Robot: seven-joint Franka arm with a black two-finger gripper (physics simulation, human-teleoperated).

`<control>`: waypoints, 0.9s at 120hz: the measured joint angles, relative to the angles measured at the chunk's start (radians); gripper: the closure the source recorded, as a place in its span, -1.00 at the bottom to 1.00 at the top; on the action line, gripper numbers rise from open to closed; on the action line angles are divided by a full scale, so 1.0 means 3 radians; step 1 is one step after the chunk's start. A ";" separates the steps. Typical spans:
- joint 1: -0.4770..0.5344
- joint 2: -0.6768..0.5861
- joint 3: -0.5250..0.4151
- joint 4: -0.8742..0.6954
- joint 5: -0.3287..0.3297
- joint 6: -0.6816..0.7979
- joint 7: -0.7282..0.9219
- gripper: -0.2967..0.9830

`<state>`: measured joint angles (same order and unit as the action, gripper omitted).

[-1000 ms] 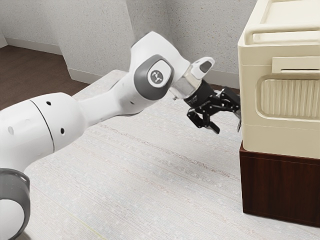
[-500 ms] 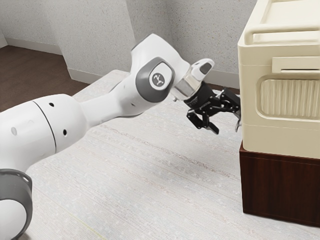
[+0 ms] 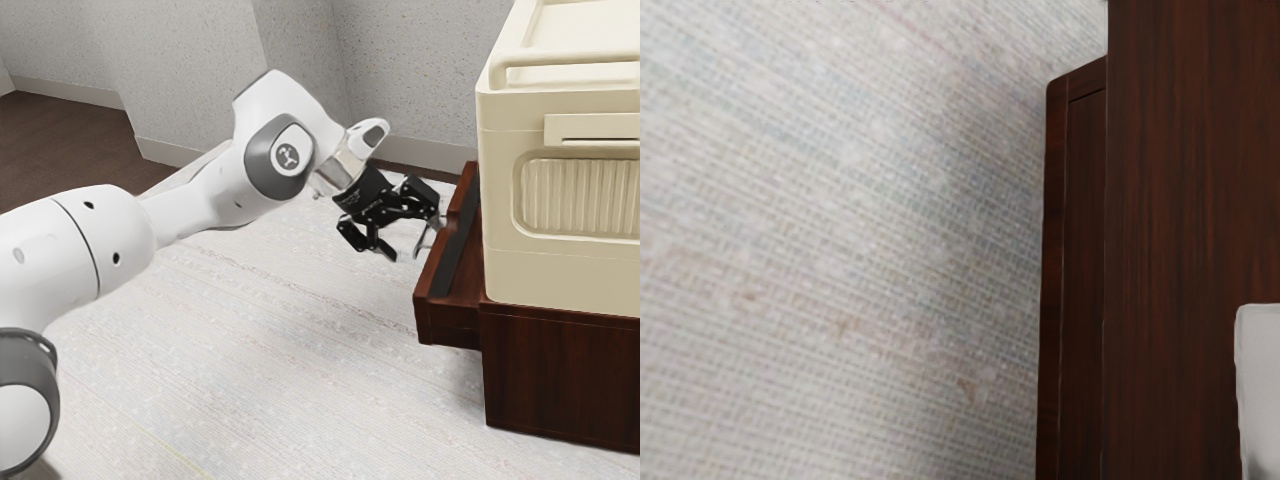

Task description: Pull the drawer handle with one arm to open the drawer

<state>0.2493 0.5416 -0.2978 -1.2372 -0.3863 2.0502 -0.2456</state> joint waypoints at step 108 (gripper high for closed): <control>0.1360 -0.0038 -0.1076 -0.0169 0.0331 -0.0234 0.0046 -0.53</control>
<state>0.6572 0.5301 -0.6205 -1.2878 -0.2868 1.9799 -0.2319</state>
